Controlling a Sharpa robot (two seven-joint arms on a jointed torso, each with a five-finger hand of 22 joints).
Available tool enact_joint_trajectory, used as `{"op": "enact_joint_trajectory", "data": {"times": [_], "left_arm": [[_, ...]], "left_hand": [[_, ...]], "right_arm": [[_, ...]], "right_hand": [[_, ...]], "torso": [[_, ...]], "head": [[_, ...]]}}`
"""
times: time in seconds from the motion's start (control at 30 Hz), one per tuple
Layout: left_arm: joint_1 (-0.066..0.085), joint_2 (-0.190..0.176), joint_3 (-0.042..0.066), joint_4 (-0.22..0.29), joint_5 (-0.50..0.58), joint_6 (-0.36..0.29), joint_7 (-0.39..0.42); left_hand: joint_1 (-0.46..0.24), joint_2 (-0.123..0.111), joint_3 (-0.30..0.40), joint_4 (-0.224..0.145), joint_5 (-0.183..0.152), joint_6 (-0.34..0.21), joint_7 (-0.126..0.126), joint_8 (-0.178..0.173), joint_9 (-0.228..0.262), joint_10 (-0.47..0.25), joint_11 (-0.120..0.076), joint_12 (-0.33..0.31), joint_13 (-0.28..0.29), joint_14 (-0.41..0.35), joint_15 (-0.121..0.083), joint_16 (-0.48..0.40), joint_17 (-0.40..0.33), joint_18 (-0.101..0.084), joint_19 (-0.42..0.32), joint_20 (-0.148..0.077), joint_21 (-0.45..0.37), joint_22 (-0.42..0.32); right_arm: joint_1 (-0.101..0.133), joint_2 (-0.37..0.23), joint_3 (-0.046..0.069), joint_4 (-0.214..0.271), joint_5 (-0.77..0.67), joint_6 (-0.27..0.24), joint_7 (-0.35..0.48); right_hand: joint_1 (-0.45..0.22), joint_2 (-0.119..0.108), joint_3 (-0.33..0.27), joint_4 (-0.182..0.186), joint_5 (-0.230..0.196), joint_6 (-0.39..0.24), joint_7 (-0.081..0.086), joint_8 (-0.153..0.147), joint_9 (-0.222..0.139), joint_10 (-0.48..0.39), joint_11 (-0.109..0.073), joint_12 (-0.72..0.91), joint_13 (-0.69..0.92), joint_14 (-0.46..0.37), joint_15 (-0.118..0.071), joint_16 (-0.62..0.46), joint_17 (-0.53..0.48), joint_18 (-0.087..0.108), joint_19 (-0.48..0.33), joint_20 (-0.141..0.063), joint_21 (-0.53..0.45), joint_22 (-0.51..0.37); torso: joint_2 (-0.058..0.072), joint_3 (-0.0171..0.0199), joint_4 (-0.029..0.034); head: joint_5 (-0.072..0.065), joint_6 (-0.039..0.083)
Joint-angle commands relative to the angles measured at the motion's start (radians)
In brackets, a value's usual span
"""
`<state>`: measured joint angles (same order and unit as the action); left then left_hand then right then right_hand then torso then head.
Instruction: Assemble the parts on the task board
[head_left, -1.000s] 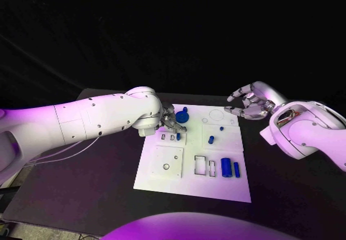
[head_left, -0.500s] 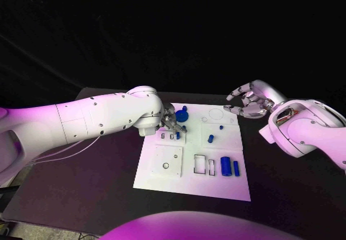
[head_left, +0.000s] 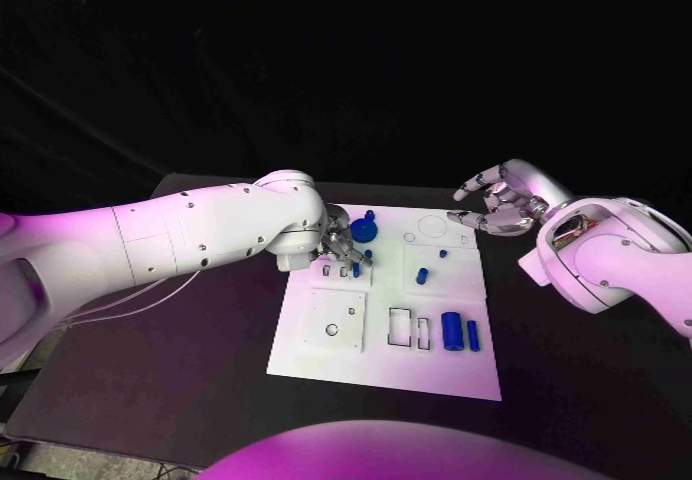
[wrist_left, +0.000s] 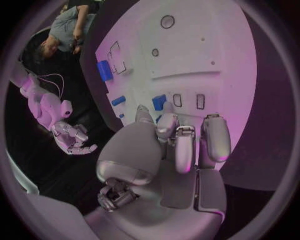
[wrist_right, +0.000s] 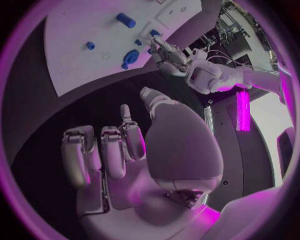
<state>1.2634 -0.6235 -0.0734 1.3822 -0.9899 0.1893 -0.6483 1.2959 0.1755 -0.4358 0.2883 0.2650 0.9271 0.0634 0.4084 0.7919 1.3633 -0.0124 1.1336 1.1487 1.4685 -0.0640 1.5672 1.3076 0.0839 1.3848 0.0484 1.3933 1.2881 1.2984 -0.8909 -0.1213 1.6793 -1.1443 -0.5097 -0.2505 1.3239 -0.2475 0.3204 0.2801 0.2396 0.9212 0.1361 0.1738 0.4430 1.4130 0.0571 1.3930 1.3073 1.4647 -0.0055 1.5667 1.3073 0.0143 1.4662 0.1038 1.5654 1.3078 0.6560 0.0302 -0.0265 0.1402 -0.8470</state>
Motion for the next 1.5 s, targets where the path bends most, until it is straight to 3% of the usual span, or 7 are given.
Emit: {"op": "enact_joint_trajectory", "data": {"times": [0.03,0.37,0.67,1.2,1.3,1.4,1.5], "left_arm": [[0.001,0.005,0.0,-0.002,0.012,0.037,-0.004],[0.001,0.01,0.0,-0.007,0.012,0.044,-0.004],[0.001,0.01,0.0,-0.008,0.017,0.045,-0.003],[0.001,0.009,0.0,-0.011,0.059,0.033,-0.002],[0.001,0.008,0.0,-0.012,0.07,0.026,-0.001],[0.001,0.008,0.0,-0.014,0.078,0.019,0.0],[0.001,0.007,-0.001,-0.017,0.084,0.018,0.001]], "left_hand": [[0.019,-0.001,-0.027,0.004,0.025,0.009,-0.004,0.005,0.005,-0.01,-0.001,0.001,0.001,0.102,-0.001,0.004,0.263,-0.018,-0.004,0.0,0.005,0.003],[0.063,-0.003,-0.027,0.004,0.162,0.015,-0.011,0.01,0.023,-0.014,-0.007,0.001,0.0,0.102,-0.006,0.004,0.263,-0.018,-0.005,-0.005,0.003,0.011],[0.078,-0.006,-0.026,0.004,0.221,0.016,-0.014,0.011,0.029,-0.016,-0.01,-0.001,-0.001,0.102,-0.009,0.004,0.263,-0.018,-0.007,-0.007,0.001,0.012],[0.18,0.006,-0.01,0.004,0.421,0.008,-0.033,0.042,0.093,-0.022,-0.026,-0.01,-0.008,0.102,-0.023,0.004,0.263,-0.018,-0.007,-0.02,-0.005,0.023],[0.239,0.016,0.026,0.004,0.366,0.002,-0.036,0.038,0.1,-0.025,-0.03,-0.015,-0.01,0.102,-0.026,0.004,0.263,-0.018,-0.009,-0.025,-0.007,0.026],[0.321,0.005,0.123,0.006,0.195,-0.006,-0.038,0.025,0.104,-0.032,-0.033,-0.027,-0.015,0.102,-0.03,0.004,0.263,-0.018,-0.01,-0.031,-0.008,0.031],[0.318,-0.039,0.233,0.005,0.187,-0.004,-0.033,0.017,0.107,-0.032,-0.032,-0.033,-0.018,0.102,-0.026,0.004,0.263,-0.018,-0.011,-0.03,-0.01,0.035]], "right_arm": [[-0.001,0.002,0.0,-0.001,-0.004,0.017,-0.005],[-0.002,0.005,0.0,-0.003,-0.004,0.019,-0.007],[-0.002,0.006,0.0,-0.004,-0.003,0.019,-0.008],[-0.003,0.008,0.0,-0.006,-0.003,0.019,-0.01],[-0.003,0.008,0.0,-0.007,-0.003,0.02,-0.01],[-0.004,0.007,0.0,-0.007,-0.003,0.02,-0.011],[-0.004,0.007,0.0,-0.007,-0.003,0.02,-0.012]], "right_hand": [[-0.008,0.001,0.001,0.006,-0.006,-0.007,0.001,0.001,0.001,-0.003,0.001,-0.004,0.077,0.106,-0.004,0.004,0.264,-0.011,0.097,-0.004,-0.006,0.258],[-0.009,0.002,0.001,0.006,-0.007,-0.007,0.001,0.001,0.002,-0.002,0.001,-0.004,0.077,0.106,-0.004,0.004,0.264,-0.011,0.097,-0.004,-0.007,0.258],[-0.009,0.003,0.002,0.006,-0.009,-0.007,0.001,0.002,0.003,-0.001,0.001,-0.003,0.078,0.106,-0.004,0.004,0.264,-0.011,0.097,-0.004,-0.007,0.258],[-0.008,0.004,0.003,0.005,-0.009,-0.007,0.001,0.003,0.004,-0.002,0.0,-0.003,0.077,0.106,-0.004,0.004,0.264,-0.011,0.097,-0.004,-0.007,0.258],[-0.008,0.004,0.003,0.005,-0.009,-0.007,0.001,0.003,0.004,-0.002,0.0,-0.003,0.077,0.106,-0.004,0.004,0.264,-0.011,0.097,-0.004,-0.007,0.258],[-0.008,0.005,0.004,0.005,-0.009,-0.007,0.001,0.003,0.004,-0.001,0.0,-0.003,0.078,0.106,-0.004,0.004,0.264,-0.011,0.097,-0.004,-0.007,0.258],[-0.008,0.005,0.004,0.005,-0.008,-0.007,0.001,0.004,0.004,-0.002,0.0,-0.003,0.077,0.106,-0.004,0.004,0.264,-0.011,0.097,-0.004,-0.007,0.258]], "torso": [[0.0,0.0008,-0.0004],[0.0,0.0009,-0.0005],[0.0,0.0006,0.0001],[0.0,0.0009,-0.0001],[0.0,0.001,-0.0004],[0.0,0.0009,-0.0001],[-0.001,0.0011,0.0]], "head": [[0.001,-0.002],[0.001,-0.005],[0.001,-0.008],[0.003,-0.012],[0.003,-0.012],[0.004,-0.013],[0.005,-0.014]]}}
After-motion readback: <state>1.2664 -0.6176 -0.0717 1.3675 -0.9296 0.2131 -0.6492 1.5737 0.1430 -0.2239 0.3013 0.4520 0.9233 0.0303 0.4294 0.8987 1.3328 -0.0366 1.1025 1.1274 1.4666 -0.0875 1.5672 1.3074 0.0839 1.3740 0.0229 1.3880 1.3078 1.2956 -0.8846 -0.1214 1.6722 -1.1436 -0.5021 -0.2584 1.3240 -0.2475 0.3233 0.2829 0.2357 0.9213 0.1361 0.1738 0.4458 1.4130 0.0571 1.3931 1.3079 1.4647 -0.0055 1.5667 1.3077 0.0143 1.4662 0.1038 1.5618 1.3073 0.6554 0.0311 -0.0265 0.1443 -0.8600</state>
